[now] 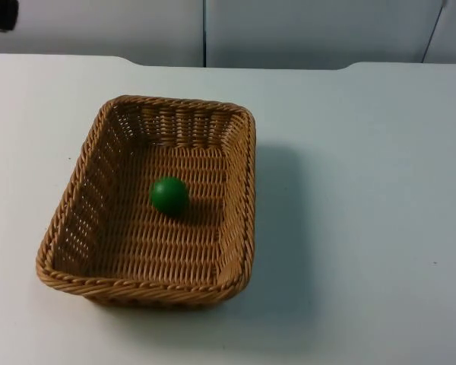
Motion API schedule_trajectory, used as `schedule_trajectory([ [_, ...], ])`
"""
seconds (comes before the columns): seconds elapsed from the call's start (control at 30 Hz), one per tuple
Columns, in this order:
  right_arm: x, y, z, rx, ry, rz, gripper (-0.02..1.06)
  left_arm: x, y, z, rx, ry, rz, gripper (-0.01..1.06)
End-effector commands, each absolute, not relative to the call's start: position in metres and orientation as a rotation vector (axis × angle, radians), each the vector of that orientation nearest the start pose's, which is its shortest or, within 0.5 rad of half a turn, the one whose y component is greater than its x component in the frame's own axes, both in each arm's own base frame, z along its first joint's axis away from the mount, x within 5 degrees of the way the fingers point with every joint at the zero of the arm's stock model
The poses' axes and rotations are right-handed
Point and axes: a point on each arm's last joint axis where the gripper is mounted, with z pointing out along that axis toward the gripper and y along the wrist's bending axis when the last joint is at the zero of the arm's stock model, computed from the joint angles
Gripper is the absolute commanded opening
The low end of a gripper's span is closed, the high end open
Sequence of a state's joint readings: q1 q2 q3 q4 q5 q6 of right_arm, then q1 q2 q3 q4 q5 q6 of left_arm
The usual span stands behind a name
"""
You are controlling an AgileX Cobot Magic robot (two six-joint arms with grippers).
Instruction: Pick up the basket with the left hand and place the ball into the basket with the right hand.
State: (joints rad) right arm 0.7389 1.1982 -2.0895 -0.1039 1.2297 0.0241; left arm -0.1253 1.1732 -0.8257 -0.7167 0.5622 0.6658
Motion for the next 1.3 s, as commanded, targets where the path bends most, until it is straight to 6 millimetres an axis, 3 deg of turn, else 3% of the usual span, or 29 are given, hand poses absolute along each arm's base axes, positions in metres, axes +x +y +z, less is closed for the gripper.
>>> schedule_trajectory([
  [0.0,0.109,0.087,0.600,-0.614,1.713,0.413,0.00,0.207,-0.054,0.313,0.363,2.275,-0.409,0.00],
  [0.07,0.108,0.086,0.601,-0.615,1.710,0.412,0.00,0.178,-0.047,0.327,0.400,2.282,-0.330,0.00],
  [0.1,0.108,0.086,0.601,-0.615,1.710,0.412,0.00,0.178,-0.047,0.327,0.400,2.282,-0.330,0.00],
  [0.23,0.108,0.086,0.601,-0.626,1.705,0.404,0.00,0.114,-0.031,0.348,0.365,2.272,-0.216,0.00],
  [0.27,0.108,0.086,0.601,-0.626,1.705,0.404,0.00,0.114,-0.031,0.348,0.365,2.272,-0.216,0.00],
  [0.4,0.108,0.087,0.601,-0.641,1.700,0.399,0.00,0.054,-0.018,0.360,0.335,2.156,-0.139,0.00],
  [0.47,0.108,0.087,0.601,-0.643,1.699,0.401,0.00,0.042,-0.017,0.361,0.335,2.124,-0.134,0.00],
  [0.5,0.108,0.087,0.601,-0.644,1.699,0.402,0.00,0.022,-0.014,0.363,0.323,2.065,-0.136,0.00],
  [0.6,0.107,0.088,0.601,-0.648,1.699,0.412,0.00,-0.009,-0.007,0.357,0.316,1.974,-0.079,0.00],
  [0.67,0.107,0.088,0.601,-0.648,1.699,0.412,0.00,-0.013,-0.005,0.354,0.312,1.959,-0.062,0.00],
  [0.8,0.106,0.086,0.584,-0.669,1.752,0.385,0.00,-0.028,0.002,0.314,0.228,1.933,-0.033,0.00],
  [0.83,0.106,0.086,0.584,-0.669,1.752,0.385,0.00,-0.028,0.002,0.314,0.228,1.933,-0.033,0.00],
  [0.97,0.104,0.079,0.543,-0.696,1.877,0.316,0.00,-0.015,0.000,0.289,0.197,2.037,-0.062,0.00],
  [1.0,0.104,0.079,0.543,-0.696,1.877,0.316,0.00,-0.015,0.000,0.289,0.197,2.037,-0.062,0.00],
  [1.13,0.091,0.064,0.480,-0.729,2.031,0.252,0.00,-0.007,-0.001,0.280,0.191,2.039,-0.063,0.00],
  [1.17,0.091,0.064,0.480,-0.729,2.031,0.252,0.00,-0.007,-0.001,0.280,0.191,2.039,-0.063,0.00],
  [1.2,0.084,0.059,0.466,-0.739,2.051,0.250,0.00,-0.007,-0.001,0.280,0.191,2.039,-0.063,0.00],
  [1.27,0.074,0.050,0.429,-0.772,2.119,0.224,0.00,-0.007,-0.001,0.280,0.191,2.039,-0.063,0.00],
])
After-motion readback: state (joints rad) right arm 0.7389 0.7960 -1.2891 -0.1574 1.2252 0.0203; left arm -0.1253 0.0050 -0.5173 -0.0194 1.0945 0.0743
